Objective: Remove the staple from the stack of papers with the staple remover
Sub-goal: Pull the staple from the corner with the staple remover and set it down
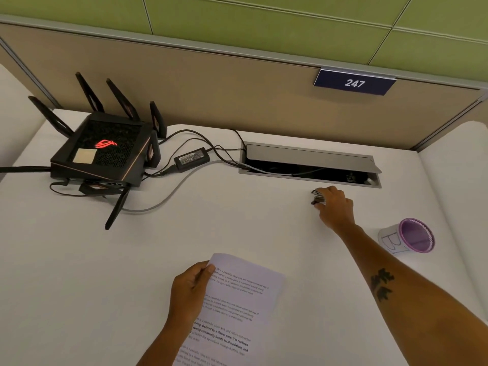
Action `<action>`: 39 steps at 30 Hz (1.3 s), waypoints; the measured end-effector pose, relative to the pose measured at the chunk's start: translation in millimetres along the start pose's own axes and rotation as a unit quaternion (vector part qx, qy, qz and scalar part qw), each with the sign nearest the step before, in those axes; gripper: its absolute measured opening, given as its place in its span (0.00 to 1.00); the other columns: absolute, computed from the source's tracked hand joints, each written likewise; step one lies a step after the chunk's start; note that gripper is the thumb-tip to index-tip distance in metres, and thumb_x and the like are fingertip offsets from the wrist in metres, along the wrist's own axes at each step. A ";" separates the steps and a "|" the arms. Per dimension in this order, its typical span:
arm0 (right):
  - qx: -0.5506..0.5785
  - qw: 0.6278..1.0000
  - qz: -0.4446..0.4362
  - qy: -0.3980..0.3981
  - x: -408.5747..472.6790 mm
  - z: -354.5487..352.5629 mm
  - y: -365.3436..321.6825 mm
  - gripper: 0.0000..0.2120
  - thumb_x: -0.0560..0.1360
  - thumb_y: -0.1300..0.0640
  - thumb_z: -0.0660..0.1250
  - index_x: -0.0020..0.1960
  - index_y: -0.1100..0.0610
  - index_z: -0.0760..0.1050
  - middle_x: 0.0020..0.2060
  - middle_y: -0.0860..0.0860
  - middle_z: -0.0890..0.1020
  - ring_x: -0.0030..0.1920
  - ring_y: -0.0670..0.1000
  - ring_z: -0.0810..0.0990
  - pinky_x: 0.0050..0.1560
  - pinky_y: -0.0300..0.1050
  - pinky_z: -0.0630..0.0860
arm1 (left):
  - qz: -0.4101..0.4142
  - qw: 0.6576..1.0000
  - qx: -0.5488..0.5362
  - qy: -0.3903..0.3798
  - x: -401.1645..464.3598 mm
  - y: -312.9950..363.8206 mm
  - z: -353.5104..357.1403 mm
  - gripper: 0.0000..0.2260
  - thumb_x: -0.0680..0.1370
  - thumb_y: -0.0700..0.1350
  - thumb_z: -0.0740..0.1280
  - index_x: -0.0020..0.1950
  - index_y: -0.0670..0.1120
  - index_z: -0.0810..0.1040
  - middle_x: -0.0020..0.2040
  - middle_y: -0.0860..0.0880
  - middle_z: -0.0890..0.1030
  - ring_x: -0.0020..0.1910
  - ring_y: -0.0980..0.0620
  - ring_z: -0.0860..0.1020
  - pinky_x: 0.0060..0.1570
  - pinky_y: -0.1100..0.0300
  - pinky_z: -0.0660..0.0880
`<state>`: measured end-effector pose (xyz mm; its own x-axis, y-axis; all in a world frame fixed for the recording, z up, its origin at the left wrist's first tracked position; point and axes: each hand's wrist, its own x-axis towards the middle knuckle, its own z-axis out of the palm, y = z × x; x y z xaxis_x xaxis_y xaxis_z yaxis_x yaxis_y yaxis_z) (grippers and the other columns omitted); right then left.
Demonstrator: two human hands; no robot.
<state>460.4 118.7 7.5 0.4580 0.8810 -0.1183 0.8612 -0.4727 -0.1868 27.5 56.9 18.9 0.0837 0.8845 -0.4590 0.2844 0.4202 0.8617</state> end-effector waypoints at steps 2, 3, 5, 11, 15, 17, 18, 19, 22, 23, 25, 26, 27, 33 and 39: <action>0.019 1.000 0.006 0.013 -5.3 -0.2 -3.3 0.20 0.79 0.57 0.71 0.70 0.54 0.75 0.66 0.55 0.79 0.68 0.59 0.75 0.68 0.60 0.69 | 0.000 1.000 -0.001 -0.001 0.3 0.3 -0.5 0.07 0.84 0.49 0.67 0.53 0.55 0.86 0.47 0.59 0.88 0.44 0.52 0.87 0.43 0.60 0.83; 0.043 0.999 0.013 0.021 -10.0 -0.5 -6.0 0.19 0.80 0.57 0.71 0.70 0.53 0.75 0.67 0.55 0.80 0.68 0.59 0.75 0.69 0.60 0.69 | 0.002 1.000 -0.003 -0.004 0.2 0.4 0.1 0.07 0.84 0.48 0.68 0.53 0.54 0.86 0.46 0.59 0.88 0.45 0.53 0.87 0.42 0.60 0.83; 0.117 0.992 0.031 0.035 -25.1 -1.9 -15.2 0.18 0.81 0.57 0.69 0.70 0.52 0.75 0.66 0.54 0.81 0.67 0.59 0.77 0.70 0.60 0.70 | 0.004 1.000 -0.011 -0.006 -1.6 -0.1 -1.3 0.08 0.84 0.48 0.68 0.54 0.52 0.87 0.47 0.56 0.89 0.45 0.53 0.87 0.45 0.60 0.84; 0.404 0.914 0.034 -0.004 -98.7 -17.3 -71.5 0.14 0.80 0.58 0.71 0.64 0.49 0.76 0.56 0.45 0.84 0.58 0.45 0.81 0.65 0.52 0.76 | 0.026 0.999 -0.025 -0.016 -11.2 3.4 -6.5 0.08 0.84 0.45 0.68 0.53 0.50 0.88 0.45 0.55 0.89 0.42 0.56 0.86 0.43 0.63 0.83; 0.456 0.885 -0.013 -0.091 -145.7 -38.2 -115.0 0.15 0.79 0.56 0.73 0.64 0.47 0.77 0.55 0.41 0.85 0.58 0.43 0.83 0.60 0.43 0.78 | 0.040 0.999 -0.020 -0.018 -16.9 1.0 -11.8 0.08 0.84 0.46 0.68 0.53 0.50 0.88 0.45 0.51 0.89 0.43 0.52 0.87 0.44 0.60 0.84; 0.453 0.878 -0.055 -0.144 -162.7 -48.2 -133.0 0.15 0.79 0.57 0.73 0.64 0.46 0.78 0.54 0.40 0.86 0.56 0.42 0.83 0.56 0.38 0.79 | 0.051 0.998 -0.013 -0.018 -21.9 0.3 -14.8 0.08 0.84 0.46 0.69 0.54 0.49 0.88 0.45 0.51 0.89 0.43 0.55 0.86 0.43 0.62 0.83; 0.435 0.881 -0.081 -0.167 -168.4 -50.7 -140.2 0.15 0.78 0.56 0.74 0.63 0.45 0.78 0.53 0.39 0.86 0.56 0.42 0.83 0.54 0.36 0.79 | 0.058 0.998 -0.007 -0.020 -23.5 0.5 -15.4 0.08 0.84 0.46 0.69 0.55 0.49 0.88 0.45 0.51 0.89 0.42 0.57 0.86 0.42 0.64 0.82; 0.414 0.884 -0.108 -0.188 -174.9 -52.8 -147.4 0.15 0.78 0.55 0.74 0.62 0.44 0.78 0.54 0.40 0.85 0.56 0.43 0.83 0.54 0.35 0.79 | 0.064 0.998 0.002 -0.021 -26.2 0.6 -16.5 0.08 0.84 0.46 0.68 0.55 0.49 0.88 0.45 0.51 0.89 0.41 0.58 0.85 0.40 0.66 0.80; 0.325 0.898 -0.202 -0.219 -188.6 -53.0 -164.6 0.16 0.78 0.54 0.74 0.65 0.46 0.78 0.58 0.43 0.83 0.59 0.45 0.82 0.59 0.38 0.79 | 0.085 0.996 0.027 -0.027 -32.9 -0.4 -19.5 0.08 0.84 0.47 0.68 0.54 0.50 0.87 0.44 0.51 0.88 0.40 0.53 0.85 0.38 0.64 0.81; 0.290 0.902 -0.230 -0.221 -191.4 -52.5 -168.5 0.17 0.78 0.53 0.74 0.66 0.47 0.77 0.59 0.43 0.81 0.60 0.45 0.81 0.61 0.38 0.78 | 0.089 0.995 0.033 -0.030 -34.1 -0.8 -19.6 0.08 0.84 0.47 0.68 0.54 0.50 0.87 0.44 0.51 0.88 0.40 0.51 0.85 0.38 0.64 0.81; 0.236 0.906 -0.274 -0.219 -198.1 -51.8 -176.3 0.19 0.78 0.50 0.73 0.68 0.48 0.77 0.58 0.43 0.80 0.60 0.45 0.79 0.62 0.39 0.77 | 0.098 0.994 0.031 -0.035 -38.6 -2.1 -21.7 0.08 0.84 0.47 0.68 0.54 0.49 0.87 0.44 0.50 0.88 0.40 0.51 0.85 0.38 0.63 0.81; 0.214 0.908 -0.289 -0.214 -200.9 -51.5 -178.9 0.19 0.79 0.49 0.73 0.68 0.48 0.76 0.58 0.42 0.79 0.59 0.44 0.78 0.62 0.40 0.76 | 0.103 0.993 0.030 -0.038 -40.8 -2.7 -22.7 0.07 0.84 0.47 0.68 0.54 0.50 0.87 0.44 0.50 0.88 0.40 0.51 0.85 0.38 0.63 0.81; 0.191 0.910 -0.302 -0.209 -204.0 -51.3 -181.2 0.19 0.79 0.49 0.72 0.68 0.48 0.76 0.58 0.43 0.79 0.59 0.44 0.77 0.62 0.41 0.76 | 0.107 0.993 0.030 -0.041 -43.1 -2.8 -23.9 0.07 0.84 0.48 0.68 0.53 0.50 0.86 0.44 0.50 0.88 0.40 0.51 0.85 0.38 0.64 0.81; 0.102 0.915 -0.340 -0.190 -218.0 -56.9 -192.0 0.19 0.79 0.47 0.71 0.69 0.47 0.76 0.59 0.45 0.79 0.59 0.46 0.75 0.59 0.44 0.77 | 0.133 0.989 0.043 -0.055 -51.0 -1.8 -28.2 0.06 0.84 0.49 0.68 0.53 0.54 0.84 0.43 0.54 0.87 0.38 0.61 0.84 0.36 0.68 0.78; 0.064 0.915 -0.355 -0.182 -228.8 -62.0 -202.4 0.17 0.79 0.45 0.71 0.67 0.46 0.78 0.57 0.45 0.79 0.55 0.46 0.75 0.56 0.45 0.78 | 0.155 0.985 0.044 -0.063 -51.1 -7.0 -31.9 0.09 0.84 0.51 0.68 0.55 0.50 0.87 0.46 0.51 0.88 0.43 0.52 0.87 0.42 0.61 0.82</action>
<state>195.0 13.9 132.8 -0.3310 0.9139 -0.2351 0.8697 0.1988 -0.4517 -9.2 15.2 43.3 0.2948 0.9332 -0.2055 0.3076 0.1109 0.9450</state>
